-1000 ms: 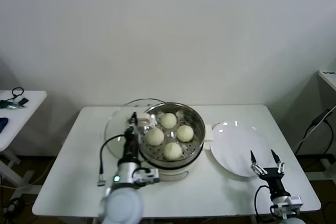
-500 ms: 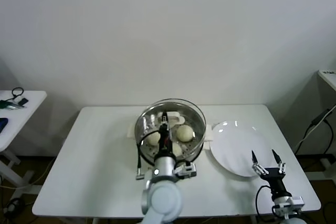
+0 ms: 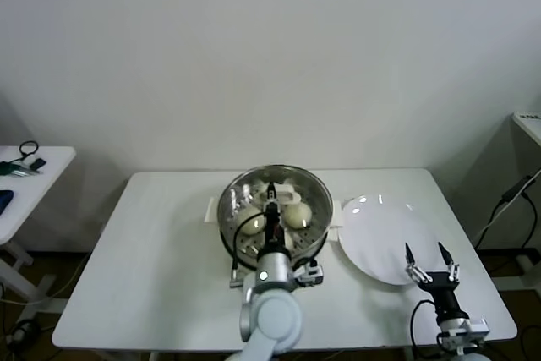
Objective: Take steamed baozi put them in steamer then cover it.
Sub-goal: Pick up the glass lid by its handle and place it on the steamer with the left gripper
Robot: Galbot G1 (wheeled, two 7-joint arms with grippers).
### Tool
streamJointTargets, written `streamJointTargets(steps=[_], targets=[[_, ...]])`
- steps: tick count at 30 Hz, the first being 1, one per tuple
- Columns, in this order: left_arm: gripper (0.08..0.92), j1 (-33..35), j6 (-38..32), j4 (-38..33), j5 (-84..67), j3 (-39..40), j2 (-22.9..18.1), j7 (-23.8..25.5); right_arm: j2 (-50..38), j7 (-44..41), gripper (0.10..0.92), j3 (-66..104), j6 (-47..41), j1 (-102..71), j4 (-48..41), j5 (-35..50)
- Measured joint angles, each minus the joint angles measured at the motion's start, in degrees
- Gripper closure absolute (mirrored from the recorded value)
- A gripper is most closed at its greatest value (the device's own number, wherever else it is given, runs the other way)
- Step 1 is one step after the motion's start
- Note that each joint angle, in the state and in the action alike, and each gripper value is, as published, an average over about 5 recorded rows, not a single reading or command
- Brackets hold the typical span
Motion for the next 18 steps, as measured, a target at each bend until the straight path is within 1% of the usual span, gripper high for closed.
streamJointTargets(steps=[16,18], targets=[[0.862,0.0,0.2,1.8,0.9,-0.3,0.0,-0.1,0.2,0.0,0.203,0.0,0.8,-0.7,0.2,0.0],[0.852,0.0,0.3,1.8,0.7,-0.3,0.0,-0.1,0.2,0.0,0.203,0.0,0.8,-0.7,0.3,0.0]])
